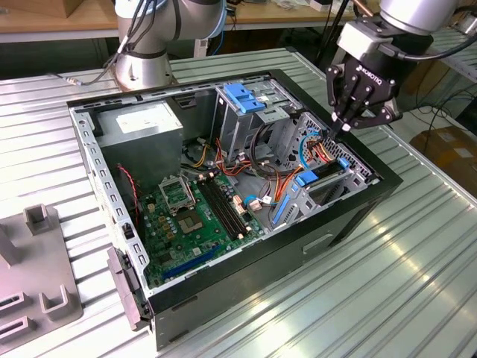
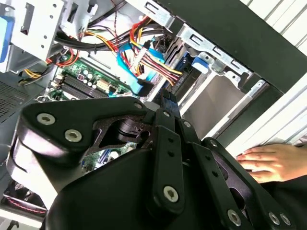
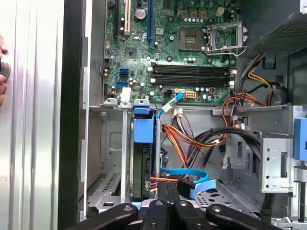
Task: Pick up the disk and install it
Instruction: 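Insert the second disk wire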
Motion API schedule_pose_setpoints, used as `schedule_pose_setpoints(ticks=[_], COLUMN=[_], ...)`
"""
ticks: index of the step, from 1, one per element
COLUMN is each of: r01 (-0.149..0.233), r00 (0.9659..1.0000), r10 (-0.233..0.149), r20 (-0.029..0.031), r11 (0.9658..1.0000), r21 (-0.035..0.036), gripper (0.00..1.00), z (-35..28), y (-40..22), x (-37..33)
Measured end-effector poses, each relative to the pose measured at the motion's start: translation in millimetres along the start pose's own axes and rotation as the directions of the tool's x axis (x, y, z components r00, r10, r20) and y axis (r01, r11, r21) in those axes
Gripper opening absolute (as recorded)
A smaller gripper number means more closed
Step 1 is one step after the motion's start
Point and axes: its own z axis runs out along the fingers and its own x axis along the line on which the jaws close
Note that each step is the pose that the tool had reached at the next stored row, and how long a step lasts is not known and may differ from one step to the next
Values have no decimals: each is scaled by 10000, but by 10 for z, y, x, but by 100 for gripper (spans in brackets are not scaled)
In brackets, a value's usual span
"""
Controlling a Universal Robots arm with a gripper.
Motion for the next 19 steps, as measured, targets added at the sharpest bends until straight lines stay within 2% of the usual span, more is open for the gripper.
schedule_pose_setpoints(ticks=[4,8,10,12,13,14,16,17,18,19], r01=[1,0,-1,-3,-6,-7,-8,-8,-9,-9], r00=[10000,10000,10000,9999,9996,9994,9992,9991,9990,9990], r10=[-1,0,0,2,4,5,5,5,6,6], r20=[1,-5,-39,-157,-288,-353,-392,-414,-448,-455], r11=[10000,10000,10000,10000,10000,10000,10000,10000,10000,10000], r21=[-15,-53,-56,-59,-62,-64,-65,-65,-66,-66], gripper=[10,10,10,10,10,10,11,17,17,18], z=[-23,-33,-33,-33,-32,-25,-16,-12,-6,-1], y=[7,4,2,2,1,-1,-5,-8,-10,-12], x=[-64,-222,-251,-255,-255,-257,-264,-269,-281,-294])
